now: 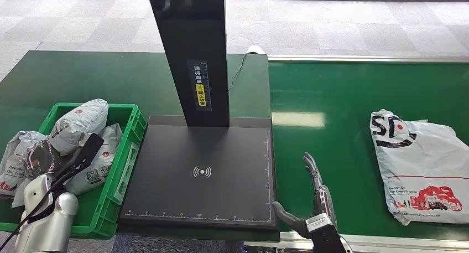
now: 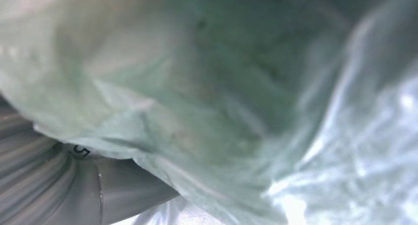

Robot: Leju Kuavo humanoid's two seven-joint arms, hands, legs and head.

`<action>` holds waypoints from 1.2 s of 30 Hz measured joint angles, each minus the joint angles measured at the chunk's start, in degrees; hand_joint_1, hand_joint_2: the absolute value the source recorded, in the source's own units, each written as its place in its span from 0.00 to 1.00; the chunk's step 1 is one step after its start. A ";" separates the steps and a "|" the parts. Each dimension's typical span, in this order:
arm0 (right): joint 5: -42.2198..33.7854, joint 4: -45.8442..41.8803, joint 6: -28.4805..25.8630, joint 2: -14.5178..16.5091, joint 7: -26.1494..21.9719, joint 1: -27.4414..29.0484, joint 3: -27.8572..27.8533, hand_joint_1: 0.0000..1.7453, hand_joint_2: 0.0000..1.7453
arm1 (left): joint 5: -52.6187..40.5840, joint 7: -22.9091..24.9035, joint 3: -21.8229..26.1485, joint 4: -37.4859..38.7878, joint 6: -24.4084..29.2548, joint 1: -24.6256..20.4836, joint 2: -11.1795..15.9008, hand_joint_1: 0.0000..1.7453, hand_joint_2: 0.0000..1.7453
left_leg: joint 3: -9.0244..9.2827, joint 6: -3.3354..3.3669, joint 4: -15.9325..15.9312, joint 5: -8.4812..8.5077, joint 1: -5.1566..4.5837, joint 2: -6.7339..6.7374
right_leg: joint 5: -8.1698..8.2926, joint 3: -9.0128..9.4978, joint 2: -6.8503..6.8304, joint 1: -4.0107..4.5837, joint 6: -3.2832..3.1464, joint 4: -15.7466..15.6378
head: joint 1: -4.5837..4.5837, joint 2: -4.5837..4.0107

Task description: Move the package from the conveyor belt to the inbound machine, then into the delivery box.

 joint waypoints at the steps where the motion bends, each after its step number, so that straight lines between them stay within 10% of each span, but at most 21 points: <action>1: 0.00 0.00 0.00 0.00 -0.01 0.00 0.00 0.00 1.00 | 0.00 0.00 -0.01 0.07 0.00 -0.02 0.04 1.00 1.00 | 0.00 0.00 0.00 0.00 0.00 0.00 | 0.00 0.00 0.00 0.00 0.00 0.00 | -0.01 0.00; 11: 0.00 0.04 0.00 0.00 -0.01 0.00 0.00 0.00 1.00 | 0.00 0.00 -0.03 0.37 -0.01 -0.12 0.22 1.00 1.00 | 0.05 0.00 0.00 0.00 0.00 0.04 | 0.00 0.01 0.02 0.00 0.00 0.01 | 0.00 0.00; 15: 0.00 0.04 0.00 0.00 -0.01 0.00 0.00 0.00 1.00 | 0.34 -0.25 -0.02 0.40 0.18 -0.12 0.25 0.00 0.00 | 0.06 0.00 0.00 0.00 0.00 0.05 | 0.00 0.01 0.03 0.00 0.00 0.01 | -0.01 0.00; 20: -0.65 0.34 -0.91 -0.01 -0.01 -0.32 0.10 0.00 1.00 | 19.03 -14.41 -2.10 -7.30 11.64 3.06 -2.39 0.00 0.00 | 0.06 0.00 0.00 0.00 -0.06 -0.01 | -0.01 0.03 0.01 -0.07 0.01 0.02 | -0.03 0.00; 27: -1.82 1.22 -2.32 -0.03 -0.43 -0.99 0.33 0.00 1.00 | 24.74 -20.49 -9.76 -18.57 23.80 9.65 -4.49 0.00 0.00 | -0.04 0.01 0.03 -0.04 -0.11 -0.11 | -0.02 -0.03 -0.04 -0.12 0.03 -0.01 | -0.01 0.00; 36: -2.77 2.57 -2.95 -0.09 -1.33 -1.75 1.02 0.00 1.00 | 24.98 -40.91 -5.88 -27.10 24.76 12.11 -12.30 0.00 0.00 | -0.06 0.01 0.03 -0.04 -0.10 -0.18 | -0.02 -0.03 -0.09 -0.11 0.03 -0.01 | -0.01 0.00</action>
